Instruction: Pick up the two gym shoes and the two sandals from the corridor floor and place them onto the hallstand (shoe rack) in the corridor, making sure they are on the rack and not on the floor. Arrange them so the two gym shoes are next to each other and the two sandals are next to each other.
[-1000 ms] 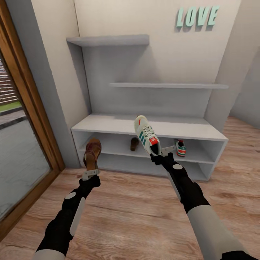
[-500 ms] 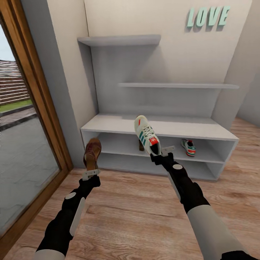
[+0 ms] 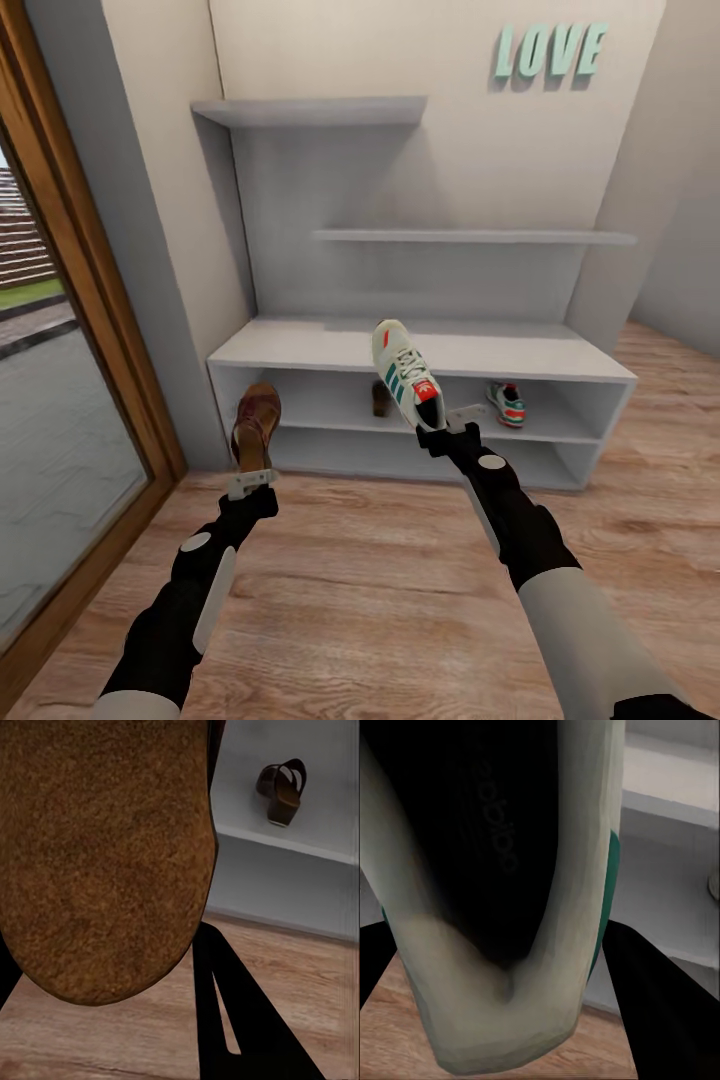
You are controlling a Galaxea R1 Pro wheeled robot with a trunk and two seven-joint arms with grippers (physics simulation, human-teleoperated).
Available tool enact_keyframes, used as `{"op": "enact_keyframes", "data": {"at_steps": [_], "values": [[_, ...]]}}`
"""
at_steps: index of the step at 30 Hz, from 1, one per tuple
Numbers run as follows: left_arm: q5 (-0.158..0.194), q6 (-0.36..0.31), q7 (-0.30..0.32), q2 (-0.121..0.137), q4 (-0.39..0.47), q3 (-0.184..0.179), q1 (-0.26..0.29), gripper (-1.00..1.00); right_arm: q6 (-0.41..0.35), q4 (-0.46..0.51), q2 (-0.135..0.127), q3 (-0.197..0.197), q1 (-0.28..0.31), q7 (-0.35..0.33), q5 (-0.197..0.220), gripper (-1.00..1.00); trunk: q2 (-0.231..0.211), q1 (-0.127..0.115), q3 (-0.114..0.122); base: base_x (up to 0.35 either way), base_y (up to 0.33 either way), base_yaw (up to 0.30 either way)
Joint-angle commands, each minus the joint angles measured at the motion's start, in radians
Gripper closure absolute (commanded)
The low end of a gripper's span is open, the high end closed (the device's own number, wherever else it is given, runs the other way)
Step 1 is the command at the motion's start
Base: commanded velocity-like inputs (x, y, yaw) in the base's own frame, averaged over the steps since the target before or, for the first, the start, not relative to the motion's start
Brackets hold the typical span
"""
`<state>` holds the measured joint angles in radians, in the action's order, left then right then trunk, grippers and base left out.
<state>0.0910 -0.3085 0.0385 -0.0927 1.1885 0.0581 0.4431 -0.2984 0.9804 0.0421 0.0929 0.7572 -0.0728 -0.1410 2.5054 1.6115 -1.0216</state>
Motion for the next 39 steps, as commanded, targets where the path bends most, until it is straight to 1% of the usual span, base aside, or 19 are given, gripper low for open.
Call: {"op": "enact_keyframes", "data": {"at_steps": [1, 8, 11, 21, 29, 39], "values": [[0.007, -0.008, 0.005, -0.001, 0.002, 0.003, 0.000, 1.00, -0.005, 0.001, 0.001, -0.001, 0.001, -0.004, -0.011, 1.00, 0.000, 0.000, -0.001, 0.000, 0.000, -0.289], [0.007, -0.008, 0.005, -0.001, 0.002, 0.003, 0.000, 1.00, -0.005, 0.001, 0.001, -0.001, 0.001, -0.004, -0.011, 1.00, 0.000, 0.000, -0.001, 0.000, 0.000, -0.286], [0.007, -0.008, 0.005, -0.001, 0.002, 0.003, 0.000, 1.00, -0.005, 0.001, 0.000, -0.001, 0.001, -0.004, -0.011, 1.00, 0.000, 0.000, -0.001, 0.000, 0.000, -0.145], [0.007, -0.008, 0.004, -0.001, 0.002, 0.003, 0.000, 1.00, -0.005, 0.001, 0.000, -0.001, 0.001, -0.004, -0.011, 1.00, 0.000, 0.000, -0.001, 0.004, 0.003, -0.016], [0.007, -0.008, 0.004, -0.001, 0.002, 0.004, 0.000, 1.00, -0.005, 0.001, 0.000, -0.001, 0.001, -0.004, -0.011, 1.00, 0.000, 0.000, -0.001, 0.107, 0.190, 0.000], [0.007, -0.008, 0.004, -0.001, 0.002, 0.003, 0.000, 1.00, -0.005, 0.001, 0.000, -0.001, 0.001, -0.001, -0.012, 1.00, 0.000, 0.000, -0.001, 0.008, 0.019, 0.000]]}}
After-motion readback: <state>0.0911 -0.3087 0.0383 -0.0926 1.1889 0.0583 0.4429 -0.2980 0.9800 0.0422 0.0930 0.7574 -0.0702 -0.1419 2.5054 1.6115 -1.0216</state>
